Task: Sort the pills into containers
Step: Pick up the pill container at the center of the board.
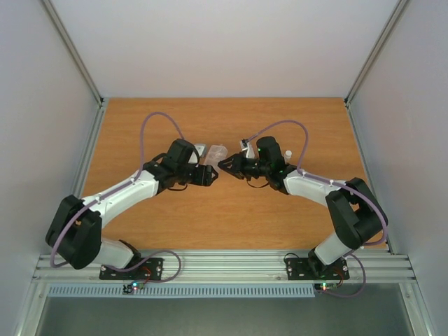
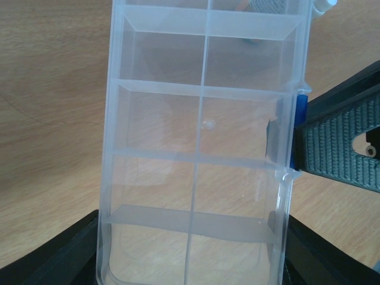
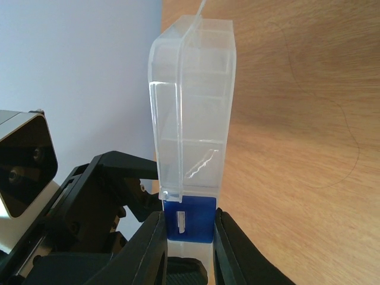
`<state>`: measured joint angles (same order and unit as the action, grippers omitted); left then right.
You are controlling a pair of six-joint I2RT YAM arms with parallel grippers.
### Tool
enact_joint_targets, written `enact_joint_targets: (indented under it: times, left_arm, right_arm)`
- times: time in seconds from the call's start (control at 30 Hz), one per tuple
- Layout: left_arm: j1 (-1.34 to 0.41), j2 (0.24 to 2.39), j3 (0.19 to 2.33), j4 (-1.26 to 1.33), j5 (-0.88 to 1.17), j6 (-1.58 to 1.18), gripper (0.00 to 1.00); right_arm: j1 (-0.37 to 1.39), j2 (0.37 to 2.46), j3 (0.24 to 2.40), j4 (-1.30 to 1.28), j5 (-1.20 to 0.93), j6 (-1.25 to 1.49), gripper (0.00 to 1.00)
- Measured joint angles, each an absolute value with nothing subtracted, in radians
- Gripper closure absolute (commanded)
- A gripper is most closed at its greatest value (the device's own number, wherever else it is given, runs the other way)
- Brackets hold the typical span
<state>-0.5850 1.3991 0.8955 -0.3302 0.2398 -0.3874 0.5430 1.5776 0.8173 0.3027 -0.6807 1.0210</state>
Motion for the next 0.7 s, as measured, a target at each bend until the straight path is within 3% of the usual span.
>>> enact_joint_targets:
  times: [0.7]
  left_arm:
    - [-0.601,1.460,0.943,-0.347,0.193,-0.346,0.54]
  right_arm:
    - [0.542,1.567,0.841,0.209,-0.616,0.995,0.84]
